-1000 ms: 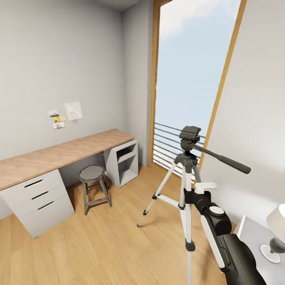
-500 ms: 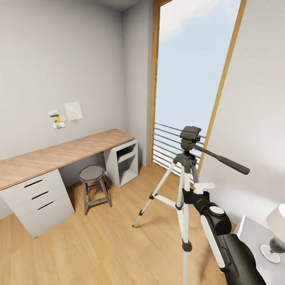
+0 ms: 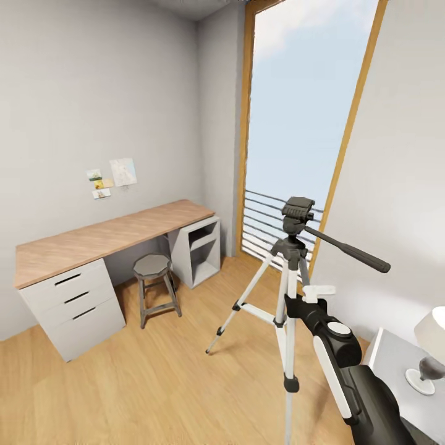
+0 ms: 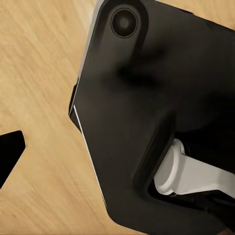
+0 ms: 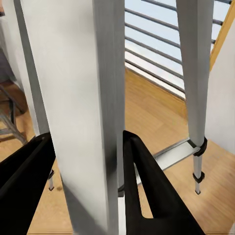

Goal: Attach the digital camera to the camera tripod in the bedroom.

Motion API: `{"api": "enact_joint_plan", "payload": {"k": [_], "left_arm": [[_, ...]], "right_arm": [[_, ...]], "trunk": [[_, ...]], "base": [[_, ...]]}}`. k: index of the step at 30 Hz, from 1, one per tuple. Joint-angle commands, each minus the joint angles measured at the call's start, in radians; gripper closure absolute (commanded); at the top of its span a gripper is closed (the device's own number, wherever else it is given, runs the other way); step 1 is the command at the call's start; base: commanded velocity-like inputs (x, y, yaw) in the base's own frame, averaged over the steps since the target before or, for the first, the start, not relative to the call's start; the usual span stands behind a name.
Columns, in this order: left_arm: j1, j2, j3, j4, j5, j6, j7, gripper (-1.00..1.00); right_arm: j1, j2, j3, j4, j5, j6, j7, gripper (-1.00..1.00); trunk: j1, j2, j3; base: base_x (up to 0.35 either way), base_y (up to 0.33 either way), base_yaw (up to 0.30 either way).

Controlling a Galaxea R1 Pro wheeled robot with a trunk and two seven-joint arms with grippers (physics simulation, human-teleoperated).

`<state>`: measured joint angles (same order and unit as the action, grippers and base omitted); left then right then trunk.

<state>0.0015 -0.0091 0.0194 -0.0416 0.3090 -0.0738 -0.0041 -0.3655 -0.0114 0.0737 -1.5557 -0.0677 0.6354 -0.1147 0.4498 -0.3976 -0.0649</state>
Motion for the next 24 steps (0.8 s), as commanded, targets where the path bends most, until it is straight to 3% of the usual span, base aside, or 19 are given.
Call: {"api": "enact_joint_plan", "payload": {"k": [1, 13, 24], "left_arm": [[0.000, 0.000, 0.002, -0.001, 0.004, -0.001, 0.000, -1.00], [0.000, 0.001, -0.001, -0.001, 0.004, -0.001, 0.000, -1.00], [0.000, 0.001, -0.001, -0.001, 0.004, -0.001, 0.001, -1.00]], "right_arm": [[-0.001, -0.001, 0.002, 0.000, -0.005, 0.003, -0.009, 1.00], [-0.001, 0.000, 0.001, 0.017, -0.004, -0.010, -0.010, 1.00], [-0.001, 0.001, 0.002, 0.094, -0.007, -0.138, -0.014, 1.00]], "trunk": [[0.000, -0.002, -0.002], [0.000, -0.002, -0.002], [0.000, -0.002, -0.002]], "base": [[-0.246, 0.218, 0.000], [-0.130, 0.117, 0.000], [-0.002, 0.002, 0.000]]}}
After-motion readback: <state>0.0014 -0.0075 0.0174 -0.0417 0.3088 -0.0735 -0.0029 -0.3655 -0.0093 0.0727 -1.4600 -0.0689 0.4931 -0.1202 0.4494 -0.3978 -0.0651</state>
